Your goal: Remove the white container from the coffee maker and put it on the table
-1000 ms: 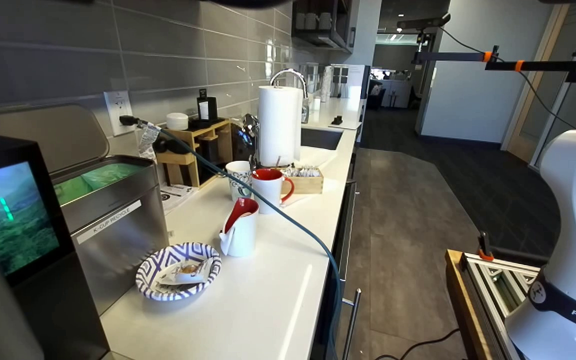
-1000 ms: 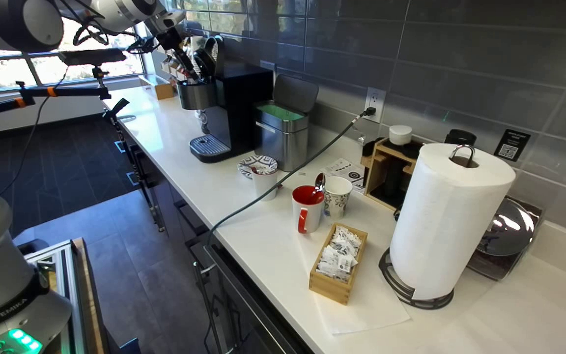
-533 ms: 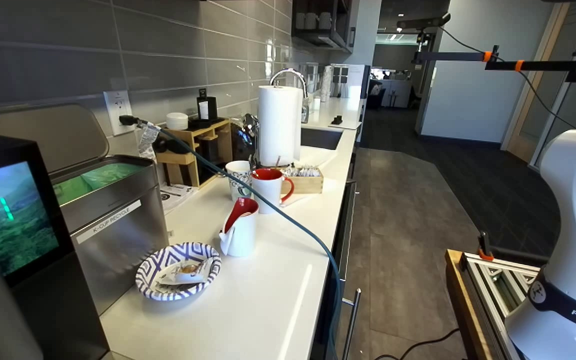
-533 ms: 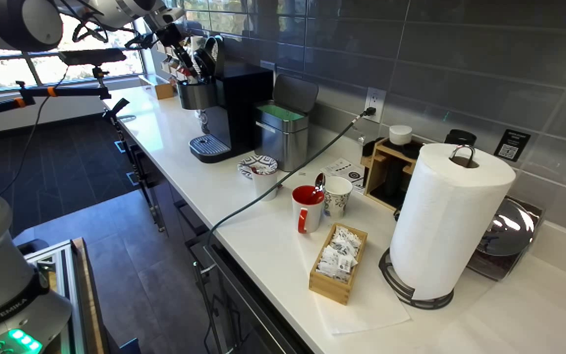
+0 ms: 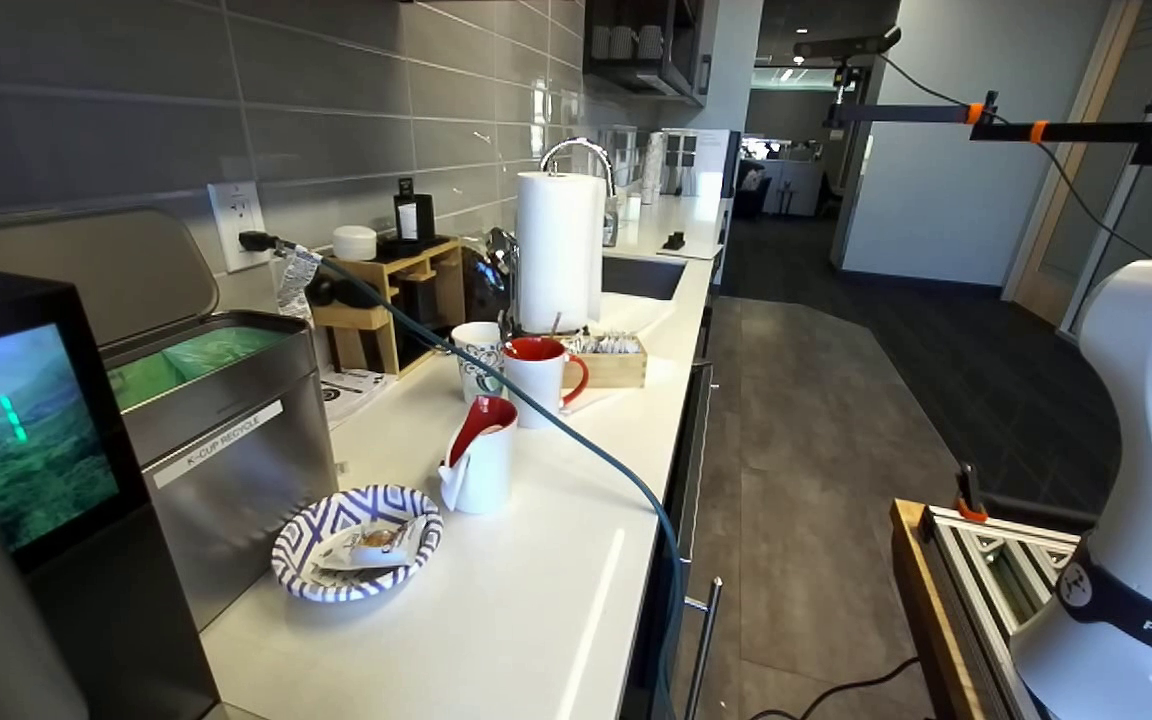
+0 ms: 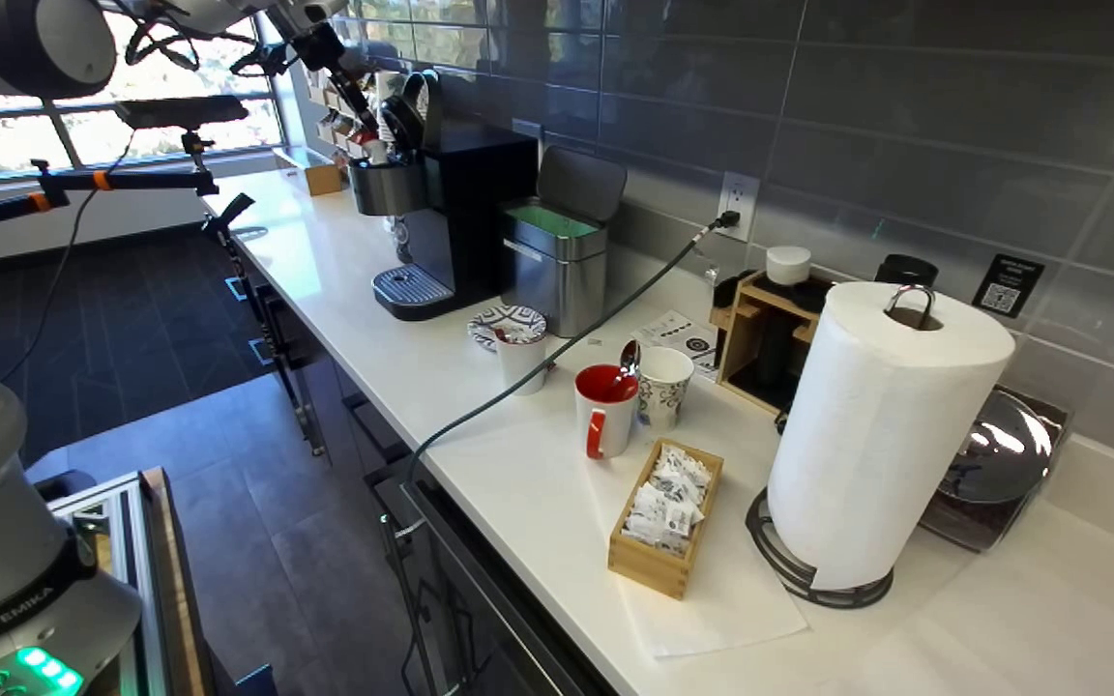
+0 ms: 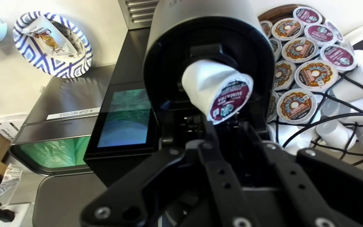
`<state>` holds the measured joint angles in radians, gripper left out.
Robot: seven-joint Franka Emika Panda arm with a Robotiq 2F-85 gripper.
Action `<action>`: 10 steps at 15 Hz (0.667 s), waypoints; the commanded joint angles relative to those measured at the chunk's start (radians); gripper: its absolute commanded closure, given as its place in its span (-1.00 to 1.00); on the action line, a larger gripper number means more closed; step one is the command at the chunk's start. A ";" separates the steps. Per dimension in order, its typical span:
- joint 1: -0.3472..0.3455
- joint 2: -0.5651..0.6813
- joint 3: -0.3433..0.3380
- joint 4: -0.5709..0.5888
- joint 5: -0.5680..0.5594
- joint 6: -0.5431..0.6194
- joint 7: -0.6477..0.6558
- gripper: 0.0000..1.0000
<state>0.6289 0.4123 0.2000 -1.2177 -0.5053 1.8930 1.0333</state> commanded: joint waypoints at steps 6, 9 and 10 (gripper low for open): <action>0.000 0.026 -0.005 0.020 0.003 -0.030 -0.004 -0.91; -0.004 0.032 -0.007 0.018 0.010 -0.029 0.000 -0.31; -0.005 0.035 -0.007 0.018 0.012 -0.030 0.001 -0.31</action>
<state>0.6248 0.4304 0.1935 -1.2163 -0.5048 1.8861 1.0327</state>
